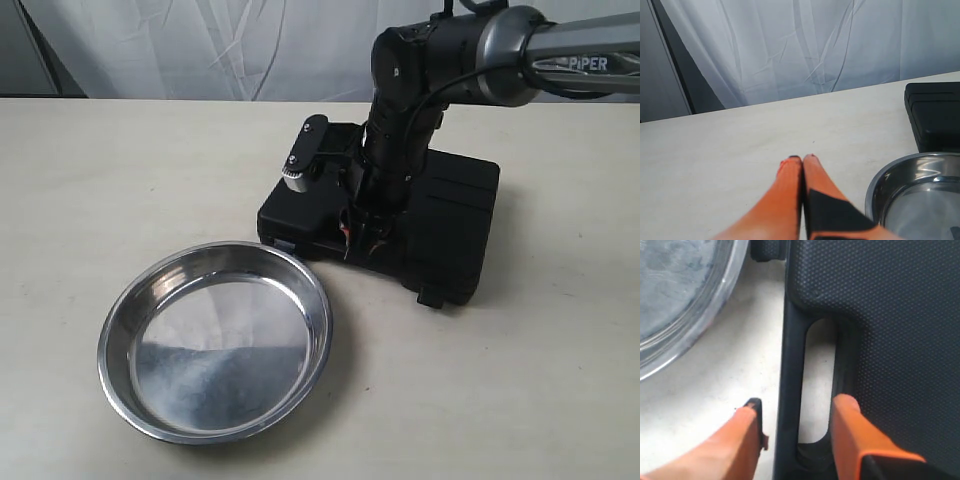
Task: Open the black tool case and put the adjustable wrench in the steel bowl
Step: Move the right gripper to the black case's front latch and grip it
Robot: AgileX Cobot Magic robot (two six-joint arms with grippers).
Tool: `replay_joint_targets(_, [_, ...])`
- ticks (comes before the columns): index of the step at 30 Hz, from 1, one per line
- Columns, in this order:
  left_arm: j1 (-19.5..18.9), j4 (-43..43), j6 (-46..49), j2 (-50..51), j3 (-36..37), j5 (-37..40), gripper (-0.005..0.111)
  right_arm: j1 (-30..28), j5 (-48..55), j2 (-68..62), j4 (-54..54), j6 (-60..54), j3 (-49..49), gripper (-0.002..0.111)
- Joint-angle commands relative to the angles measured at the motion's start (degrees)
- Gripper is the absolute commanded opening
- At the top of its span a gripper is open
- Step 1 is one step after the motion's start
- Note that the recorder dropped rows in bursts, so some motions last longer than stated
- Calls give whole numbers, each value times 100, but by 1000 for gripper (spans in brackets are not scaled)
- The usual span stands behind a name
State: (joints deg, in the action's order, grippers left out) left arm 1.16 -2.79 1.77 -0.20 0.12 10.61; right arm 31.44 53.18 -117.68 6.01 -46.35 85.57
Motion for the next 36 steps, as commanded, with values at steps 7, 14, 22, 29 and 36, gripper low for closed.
replay_joint_targets(7, [6,9,-5,20,-12,-30,0,-2,-117,-204,11,11,33,43])
replay_joint_targets(14, [6,9,-5,20,-12,-30,0,-2,-131,-204,11,11,33,43])
replay_joint_targets(22, [6,9,-5,20,-12,-30,0,-2,-134,-204,39,11,33,43])
replay_joint_targets(29, [6,9,-5,20,-12,-30,0,-2,-134,-380,195,11,33,43])
replay_joint_targets(36, [6,9,-5,20,-12,-30,0,-2,-382,-492,184,11,33,43])
